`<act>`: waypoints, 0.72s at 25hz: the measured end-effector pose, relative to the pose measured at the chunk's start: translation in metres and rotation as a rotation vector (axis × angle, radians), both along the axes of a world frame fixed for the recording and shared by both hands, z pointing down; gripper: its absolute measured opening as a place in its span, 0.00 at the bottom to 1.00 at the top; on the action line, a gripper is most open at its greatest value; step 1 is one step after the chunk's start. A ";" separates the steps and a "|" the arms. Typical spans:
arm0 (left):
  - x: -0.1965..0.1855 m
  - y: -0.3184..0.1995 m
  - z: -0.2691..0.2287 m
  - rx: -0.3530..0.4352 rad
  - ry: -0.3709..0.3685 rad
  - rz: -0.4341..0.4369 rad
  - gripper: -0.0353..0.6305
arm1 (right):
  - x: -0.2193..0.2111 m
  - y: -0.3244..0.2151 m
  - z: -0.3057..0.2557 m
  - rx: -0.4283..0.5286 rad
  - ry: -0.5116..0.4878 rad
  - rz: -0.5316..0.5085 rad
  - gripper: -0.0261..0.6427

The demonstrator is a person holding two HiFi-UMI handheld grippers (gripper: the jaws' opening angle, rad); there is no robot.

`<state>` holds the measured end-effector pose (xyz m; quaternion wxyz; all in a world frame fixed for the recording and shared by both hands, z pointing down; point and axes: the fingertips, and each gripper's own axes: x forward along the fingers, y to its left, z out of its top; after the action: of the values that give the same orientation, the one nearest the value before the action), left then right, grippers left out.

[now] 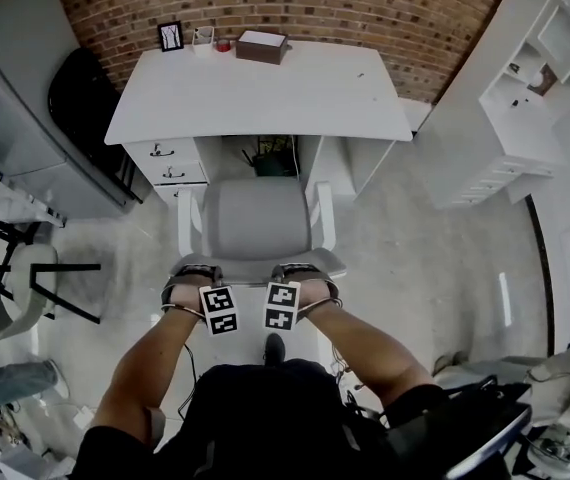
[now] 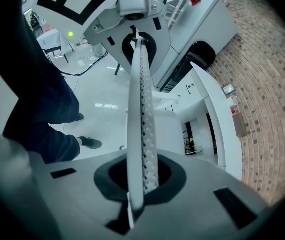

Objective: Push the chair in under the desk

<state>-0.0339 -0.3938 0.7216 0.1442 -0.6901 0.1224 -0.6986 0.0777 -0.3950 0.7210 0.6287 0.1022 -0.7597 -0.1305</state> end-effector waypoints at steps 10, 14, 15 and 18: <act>-0.002 -0.052 0.004 0.006 -0.026 0.000 0.09 | 0.000 -0.051 0.001 0.011 0.002 0.004 0.05; -0.003 -0.070 0.005 -0.008 -0.009 0.011 0.09 | -0.001 -0.069 0.004 -0.002 0.007 0.017 0.05; -0.002 -0.073 0.005 -0.003 -0.004 0.018 0.09 | 0.000 -0.072 0.004 -0.008 0.008 0.019 0.05; 0.001 -0.084 0.004 0.008 0.006 0.039 0.08 | 0.003 -0.082 0.003 -0.013 0.010 0.029 0.05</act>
<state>-0.0330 -0.4783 0.7254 0.1602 -0.6940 0.1120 -0.6930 0.0802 -0.4773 0.7245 0.6348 0.1083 -0.7560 -0.1170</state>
